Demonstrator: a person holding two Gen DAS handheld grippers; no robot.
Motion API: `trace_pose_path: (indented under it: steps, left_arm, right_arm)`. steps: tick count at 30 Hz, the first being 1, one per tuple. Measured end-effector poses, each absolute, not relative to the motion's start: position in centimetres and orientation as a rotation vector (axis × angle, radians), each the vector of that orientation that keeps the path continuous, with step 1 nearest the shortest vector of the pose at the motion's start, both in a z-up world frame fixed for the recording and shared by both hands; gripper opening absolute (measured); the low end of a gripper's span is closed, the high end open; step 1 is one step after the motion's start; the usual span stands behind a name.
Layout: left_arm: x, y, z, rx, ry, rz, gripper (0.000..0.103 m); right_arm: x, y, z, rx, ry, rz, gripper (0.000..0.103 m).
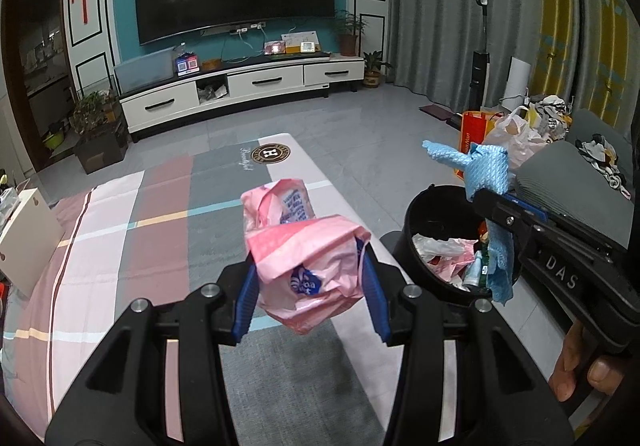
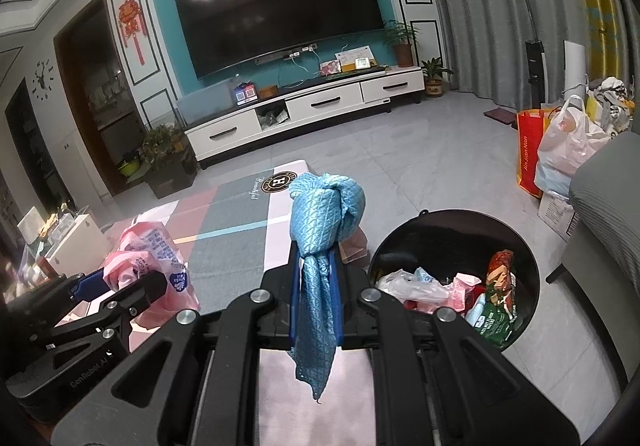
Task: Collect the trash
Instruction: 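Carry the blue cloth and pink bag over the black bin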
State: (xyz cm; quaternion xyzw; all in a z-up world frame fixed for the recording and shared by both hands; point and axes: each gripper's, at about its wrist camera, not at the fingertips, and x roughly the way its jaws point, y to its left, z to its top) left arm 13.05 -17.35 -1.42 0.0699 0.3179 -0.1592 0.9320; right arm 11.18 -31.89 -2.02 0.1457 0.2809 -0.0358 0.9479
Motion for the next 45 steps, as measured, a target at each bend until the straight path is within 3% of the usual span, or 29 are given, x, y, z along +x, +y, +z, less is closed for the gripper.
trace_pose_path:
  steps: [45]
  left_arm:
    - [13.8,-27.4,-3.1,0.235,0.653,-0.474,0.049]
  right_arm:
    - [8.5,-38.0,-3.6,0.329,0.611,-0.246,0.014]
